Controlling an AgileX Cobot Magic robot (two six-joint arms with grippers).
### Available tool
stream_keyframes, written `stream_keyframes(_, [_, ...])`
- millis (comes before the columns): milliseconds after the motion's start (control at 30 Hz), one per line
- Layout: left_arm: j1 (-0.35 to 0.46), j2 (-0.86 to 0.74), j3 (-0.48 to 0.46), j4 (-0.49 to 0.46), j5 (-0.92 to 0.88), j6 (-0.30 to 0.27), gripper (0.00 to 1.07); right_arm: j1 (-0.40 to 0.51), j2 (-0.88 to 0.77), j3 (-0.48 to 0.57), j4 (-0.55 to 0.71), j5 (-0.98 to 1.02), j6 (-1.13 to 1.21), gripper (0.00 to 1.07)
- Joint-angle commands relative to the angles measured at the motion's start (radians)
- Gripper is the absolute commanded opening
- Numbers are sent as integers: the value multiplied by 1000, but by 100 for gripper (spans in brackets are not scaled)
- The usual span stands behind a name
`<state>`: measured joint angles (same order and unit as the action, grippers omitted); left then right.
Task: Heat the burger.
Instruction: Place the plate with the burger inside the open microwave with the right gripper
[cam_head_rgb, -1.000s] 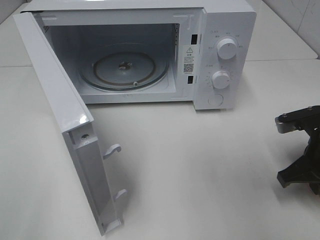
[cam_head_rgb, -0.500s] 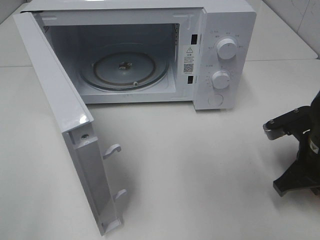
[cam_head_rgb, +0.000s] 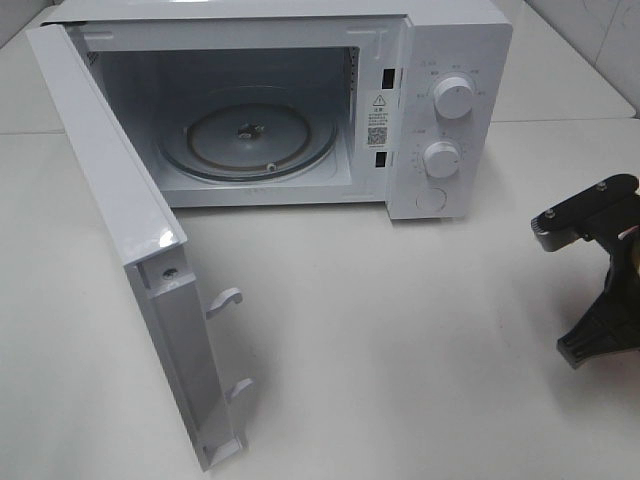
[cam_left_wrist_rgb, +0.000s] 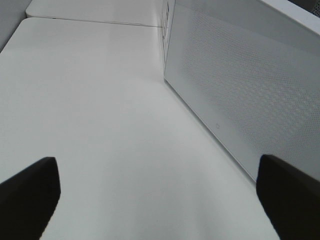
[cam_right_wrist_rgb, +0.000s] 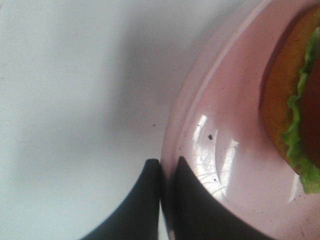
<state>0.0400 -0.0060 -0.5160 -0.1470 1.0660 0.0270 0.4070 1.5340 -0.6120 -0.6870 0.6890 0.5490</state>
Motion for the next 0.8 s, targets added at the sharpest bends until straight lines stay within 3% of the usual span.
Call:
stream_keyframes(33, [5,-4,2,1,2,-2,100,2,-44,-1,-67,63,6,0])
stream_keyframes(367, [5,-4,2,1,2,-2,100,2,-139,-1,-57,142,-11,0])
stream_keyframes(800, [5,-4,2,1,2,-2,100,169,-151,-1,-41,249,-11,0])
